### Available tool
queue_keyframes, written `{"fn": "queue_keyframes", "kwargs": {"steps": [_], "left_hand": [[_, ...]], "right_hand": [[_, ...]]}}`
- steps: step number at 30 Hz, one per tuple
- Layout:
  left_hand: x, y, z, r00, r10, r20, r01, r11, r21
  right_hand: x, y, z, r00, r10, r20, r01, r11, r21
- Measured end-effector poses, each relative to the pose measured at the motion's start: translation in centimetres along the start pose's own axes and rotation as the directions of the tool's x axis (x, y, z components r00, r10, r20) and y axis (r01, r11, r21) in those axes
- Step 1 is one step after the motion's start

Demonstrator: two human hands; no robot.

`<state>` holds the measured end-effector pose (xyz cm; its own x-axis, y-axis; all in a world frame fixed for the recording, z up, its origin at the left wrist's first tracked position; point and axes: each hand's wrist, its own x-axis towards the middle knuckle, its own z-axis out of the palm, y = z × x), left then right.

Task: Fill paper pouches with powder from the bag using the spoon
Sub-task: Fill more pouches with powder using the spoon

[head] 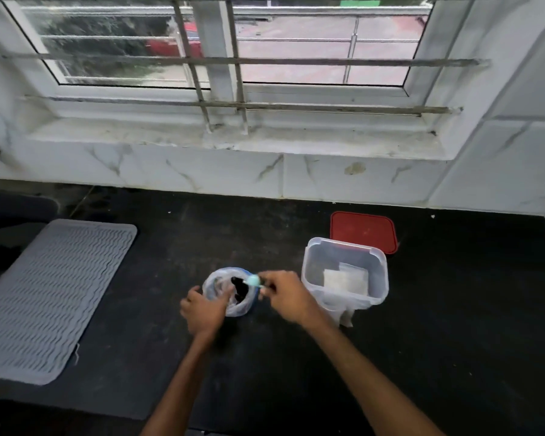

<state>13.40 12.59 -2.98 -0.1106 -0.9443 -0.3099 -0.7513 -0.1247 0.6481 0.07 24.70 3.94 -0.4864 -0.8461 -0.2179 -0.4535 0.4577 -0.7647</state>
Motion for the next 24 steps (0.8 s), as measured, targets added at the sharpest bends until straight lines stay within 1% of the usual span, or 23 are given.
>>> {"fn": "queue_keyframes", "kwargs": {"steps": [2,3,5,7,9,12,14,15,17,20,22,24], "left_hand": [[-0.3,-0.2,0.7,0.996,-0.043,0.073,0.039,0.998,0.054],[-0.3,-0.3,1.1,0.994,-0.053,0.099,0.048,0.997,0.055],[0.4,-0.7,1.3,0.988,-0.057,0.145,0.052,0.998,0.037],[1.3,-1.2,0.9,0.979,-0.029,0.2,0.03,1.0,-0.001],[1.8,-1.7,0.3,0.967,0.004,0.255,0.003,1.0,-0.03],[1.6,-1.6,-1.0,0.952,0.047,0.303,-0.043,0.999,-0.02],[1.8,-1.7,-1.2,0.947,0.085,0.311,-0.078,0.996,-0.033],[1.8,-1.7,-1.3,0.948,0.09,0.305,-0.076,0.995,-0.056],[2.0,-1.5,-1.2,0.959,0.083,0.272,-0.044,0.988,-0.147],[1.7,-0.9,-0.9,0.963,0.027,0.266,0.078,0.922,-0.378],[1.4,-0.5,-0.5,0.946,-0.035,0.321,0.198,0.849,-0.49],[1.6,-0.6,-0.1,0.912,-0.078,0.403,0.32,0.751,-0.577]], "right_hand": [[1.6,-0.2,2.1,0.998,0.068,-0.001,-0.067,0.974,-0.217],[2.1,-0.1,2.6,0.997,0.083,0.008,-0.076,0.946,-0.315],[2.8,-0.6,3.4,0.997,0.054,0.06,-0.018,0.874,-0.485],[3.3,-0.7,4.2,0.995,0.007,0.104,0.055,0.813,-0.579],[3.7,-0.5,5.1,0.992,-0.015,0.128,0.093,0.768,-0.634],[3.8,-0.1,6.1,0.993,-0.039,0.116,0.108,0.719,-0.686],[3.9,0.2,6.2,0.996,-0.028,0.089,0.082,0.71,-0.7],[4.0,0.3,6.2,0.998,-0.009,0.069,0.055,0.725,-0.686],[4.2,0.2,6.2,0.998,0.052,0.022,-0.028,0.793,-0.608],[4.3,0.6,6.2,0.987,0.158,-0.027,-0.153,0.881,-0.448],[4.1,1.1,6.0,0.979,0.203,-0.03,-0.2,0.911,-0.36],[3.9,1.5,5.9,0.973,0.232,-0.012,-0.226,0.934,-0.278]]}}
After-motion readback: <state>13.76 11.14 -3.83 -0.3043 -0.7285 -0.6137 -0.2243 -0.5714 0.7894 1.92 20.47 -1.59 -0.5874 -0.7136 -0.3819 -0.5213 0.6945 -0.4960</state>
